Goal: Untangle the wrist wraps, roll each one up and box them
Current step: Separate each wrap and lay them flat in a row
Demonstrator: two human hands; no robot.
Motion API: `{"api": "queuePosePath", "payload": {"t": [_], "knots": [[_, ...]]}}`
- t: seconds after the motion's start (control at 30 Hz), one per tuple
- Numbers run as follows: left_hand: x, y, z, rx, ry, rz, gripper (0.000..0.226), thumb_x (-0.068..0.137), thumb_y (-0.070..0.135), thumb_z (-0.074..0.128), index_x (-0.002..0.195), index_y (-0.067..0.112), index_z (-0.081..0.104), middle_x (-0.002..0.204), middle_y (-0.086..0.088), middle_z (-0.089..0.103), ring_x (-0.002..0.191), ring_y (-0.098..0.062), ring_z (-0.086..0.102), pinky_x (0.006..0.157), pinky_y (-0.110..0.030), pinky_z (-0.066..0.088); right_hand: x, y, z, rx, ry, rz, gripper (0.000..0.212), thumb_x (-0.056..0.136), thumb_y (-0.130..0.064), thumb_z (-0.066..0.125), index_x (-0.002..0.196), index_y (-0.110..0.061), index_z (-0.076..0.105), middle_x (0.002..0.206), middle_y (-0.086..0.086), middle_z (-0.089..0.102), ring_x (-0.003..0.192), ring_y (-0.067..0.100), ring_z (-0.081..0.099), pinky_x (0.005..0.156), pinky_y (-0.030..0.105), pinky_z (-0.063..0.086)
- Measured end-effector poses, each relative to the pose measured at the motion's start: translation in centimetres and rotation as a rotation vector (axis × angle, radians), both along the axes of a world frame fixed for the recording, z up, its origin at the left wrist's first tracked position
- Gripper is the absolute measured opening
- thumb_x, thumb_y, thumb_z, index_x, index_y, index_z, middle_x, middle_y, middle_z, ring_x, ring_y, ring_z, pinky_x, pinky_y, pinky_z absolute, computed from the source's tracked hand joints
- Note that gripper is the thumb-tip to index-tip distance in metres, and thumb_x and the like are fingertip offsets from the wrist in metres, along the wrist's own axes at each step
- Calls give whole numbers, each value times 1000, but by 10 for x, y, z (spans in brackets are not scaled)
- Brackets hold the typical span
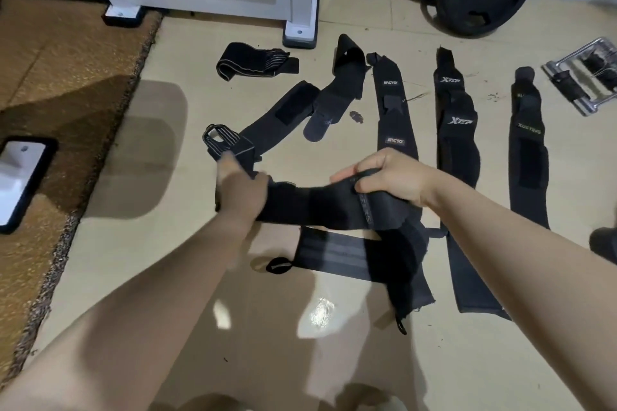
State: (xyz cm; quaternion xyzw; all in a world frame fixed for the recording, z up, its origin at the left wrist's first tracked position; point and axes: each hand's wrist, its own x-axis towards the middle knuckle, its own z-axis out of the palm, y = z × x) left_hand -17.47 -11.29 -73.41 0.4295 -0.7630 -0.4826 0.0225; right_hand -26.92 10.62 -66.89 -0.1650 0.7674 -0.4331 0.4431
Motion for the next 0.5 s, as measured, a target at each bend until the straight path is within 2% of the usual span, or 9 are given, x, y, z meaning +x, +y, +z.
{"api": "queuePosePath", "payload": {"t": [0.03,0.07,0.13,0.2,0.27,0.33,0.4,0.47,0.5], "knots": [[1,16,8,19,107,-191,47,91,28,52,132,6,48,130,-8,54,126,-25,48,105,-33,36,6,-6,-3,20,-17,72,16,82,12,52,92,21,61,109,-5,72,107,16,64,105,32,43],[4,33,18,138,128,-372,41,97,35,45,131,14,52,129,-2,56,125,-17,48,107,-31,34,13,-13,-4,45,-34,141,16,81,12,53,92,18,64,103,-5,74,103,16,66,102,31,46],[12,55,31,422,81,-639,38,97,52,34,114,33,62,118,6,63,114,-9,55,102,-31,39,22,-26,-5,64,-47,229,27,80,12,58,83,-9,74,82,-10,74,83,6,69,87,24,50],[18,59,33,453,22,-725,43,88,66,31,100,39,63,109,8,66,107,-8,59,95,-31,44,26,-35,-6,73,-13,302,26,81,5,64,83,-18,75,79,-9,74,79,5,67,80,19,49],[19,49,32,399,-36,-747,51,84,72,35,95,32,65,100,12,67,101,-8,60,89,-27,44,21,-40,-10,175,209,396,3,81,-15,72,80,-17,74,80,-1,72,80,18,64,76,26,48],[20,36,31,286,-147,-817,42,83,64,54,75,24,61,77,12,63,82,-8,60,73,-24,43,16,-49,-18,391,572,485,28,79,-40,71,63,-20,58,70,0,60,73,23,53,67,31,38],[23,19,31,233,-349,-889,30,79,49,70,75,21,63,77,4,67,79,-14,64,73,-26,48,21,-66,-25,470,878,533,37,81,-55,62,69,-22,54,76,-4,55,78,20,49,74,31,30],[31,2,33,251,-593,-988,25,80,43,71,89,20,69,94,-2,71,90,-20,66,87,-34,52,29,-83,-41,389,944,511,29,87,-49,58,84,-20,60,85,-4,59,85,21,53,82,29,34],[38,-7,36,199,-677,-1067,22,84,39,68,96,21,70,100,-1,69,94,-20,65,90,-35,51,29,-89,-51,342,890,428,23,90,-41,58,92,-18,62,91,-1,61,89,23,55,85,30,37]]}}
